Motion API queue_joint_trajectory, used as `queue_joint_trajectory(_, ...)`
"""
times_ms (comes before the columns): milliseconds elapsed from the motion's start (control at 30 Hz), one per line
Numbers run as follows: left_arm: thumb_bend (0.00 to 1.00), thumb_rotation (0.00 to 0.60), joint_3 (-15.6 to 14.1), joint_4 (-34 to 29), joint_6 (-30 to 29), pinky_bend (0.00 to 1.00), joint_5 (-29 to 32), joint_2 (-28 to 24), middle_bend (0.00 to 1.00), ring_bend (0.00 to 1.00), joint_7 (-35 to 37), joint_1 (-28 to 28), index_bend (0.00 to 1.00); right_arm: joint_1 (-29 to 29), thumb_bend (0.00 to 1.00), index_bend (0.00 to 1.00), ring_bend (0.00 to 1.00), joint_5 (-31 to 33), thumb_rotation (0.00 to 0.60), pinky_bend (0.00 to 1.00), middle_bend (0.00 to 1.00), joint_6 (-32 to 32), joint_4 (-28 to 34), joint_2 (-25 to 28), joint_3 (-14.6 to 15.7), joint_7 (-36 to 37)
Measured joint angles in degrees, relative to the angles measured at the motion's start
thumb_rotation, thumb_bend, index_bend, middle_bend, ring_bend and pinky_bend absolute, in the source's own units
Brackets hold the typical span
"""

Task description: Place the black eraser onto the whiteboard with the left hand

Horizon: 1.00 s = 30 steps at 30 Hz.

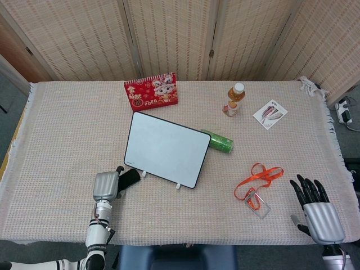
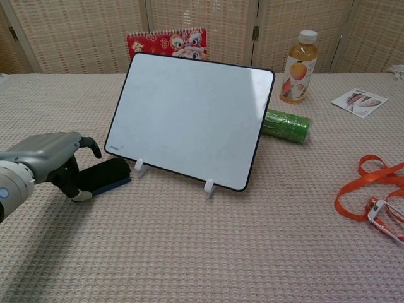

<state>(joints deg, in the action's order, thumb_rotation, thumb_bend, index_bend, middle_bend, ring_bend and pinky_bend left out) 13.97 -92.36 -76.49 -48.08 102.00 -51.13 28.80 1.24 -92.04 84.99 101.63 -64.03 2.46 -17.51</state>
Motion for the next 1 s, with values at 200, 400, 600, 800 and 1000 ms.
queue_joint_trajectory(200, 0.26, 0.600, 0.26, 0.94, -0.19, 1.00, 1.07, -0.45, 1.00, 1.00, 0.35, 0.51, 0.31, -0.06, 0.30, 0.00, 0.00, 0.17, 0.600, 0.00, 0.00, -0.01, 0.00, -0.12, -0.09, -0.16)
queue_joint_trajectory(400, 0.26, 0.600, 0.98, 1.65, 1.48, 1.00, 3.80, -1.19, 1.00, 1.00, 0.48, 1.56, 0.31, -0.15, 0.30, 0.00, 0.00, 0.46, 0.600, 0.00, 0.00, -0.16, -0.04, -0.26, -0.18, -0.40)
queue_joint_trajectory(600, 0.27, 0.600, 1.81, 0.77, 3.05, 1.00, 6.32, -2.18, 1.00, 1.00, 0.72, 2.92, 0.31, -0.35, 0.30, 0.00, 0.00, 0.91, 0.600, 0.00, 0.00, -0.48, -0.06, -0.36, -0.33, -0.61)
queue_joint_trajectory(800, 0.27, 0.600, 1.88, -0.04, 3.14, 1.00, 7.62, -2.89, 1.00, 1.00, 0.59, 4.12, 0.35, -0.48, 0.30, 0.00, 0.00, 1.20, 0.600, 0.00, 0.00, -0.62, -0.04, -0.39, -0.44, -0.75)
queue_joint_trajectory(1000, 0.27, 0.600, 1.89, 0.48, 3.45, 1.00, 9.72, -3.08, 1.00, 1.00, 0.52, 5.05, 0.37, -0.51, 0.30, 0.00, 0.00, 1.22, 0.600, 0.00, 0.00, -0.61, -0.05, -0.44, -0.41, -0.87)
